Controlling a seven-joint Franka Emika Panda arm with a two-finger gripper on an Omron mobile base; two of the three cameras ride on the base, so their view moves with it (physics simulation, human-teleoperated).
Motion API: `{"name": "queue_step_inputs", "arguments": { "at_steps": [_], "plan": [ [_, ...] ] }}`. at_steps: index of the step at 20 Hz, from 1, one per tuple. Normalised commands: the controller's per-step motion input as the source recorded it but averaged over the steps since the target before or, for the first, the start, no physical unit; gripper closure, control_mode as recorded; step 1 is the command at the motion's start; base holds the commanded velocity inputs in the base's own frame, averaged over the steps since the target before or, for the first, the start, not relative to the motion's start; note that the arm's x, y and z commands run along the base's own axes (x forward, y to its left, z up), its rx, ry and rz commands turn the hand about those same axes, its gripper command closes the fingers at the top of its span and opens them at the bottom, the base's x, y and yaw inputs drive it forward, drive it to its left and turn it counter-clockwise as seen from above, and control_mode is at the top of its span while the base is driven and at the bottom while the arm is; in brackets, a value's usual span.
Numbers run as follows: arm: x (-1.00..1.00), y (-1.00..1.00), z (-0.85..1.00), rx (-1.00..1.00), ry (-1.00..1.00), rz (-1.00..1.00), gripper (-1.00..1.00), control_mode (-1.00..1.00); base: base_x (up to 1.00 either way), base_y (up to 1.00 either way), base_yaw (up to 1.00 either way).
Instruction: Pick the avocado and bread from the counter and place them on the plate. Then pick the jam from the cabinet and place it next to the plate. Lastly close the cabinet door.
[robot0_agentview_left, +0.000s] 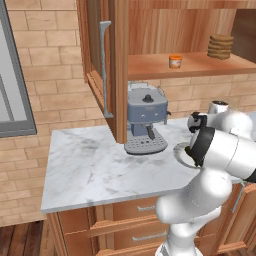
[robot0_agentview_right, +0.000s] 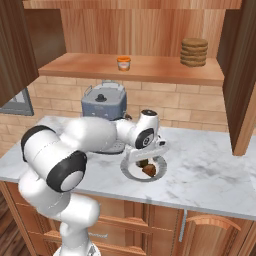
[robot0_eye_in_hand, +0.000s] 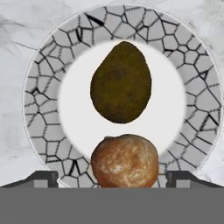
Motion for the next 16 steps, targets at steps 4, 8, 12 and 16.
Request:
{"name": "queue_step_inputs", "arguments": {
  "at_steps": [4,8,12,16],
  "plan": [
    [-0.13,0.19,0.83,0.0,-0.02,0.0,-1.0,-1.0,0.0,0.0,0.0],
    [-0.36,0.23,0.98,0.01,-0.11,0.0,-1.0,-1.0,0.0,0.0,0.0],
    [-0.57,0.2,0.87,0.06,-0.12,0.0,-1.0,-1.0,0.0,0.0,0.0],
    [-0.63,0.24,0.68,0.1,-0.09,0.0,-1.0,-1.0,0.0,0.0,0.0]
  ]
}}
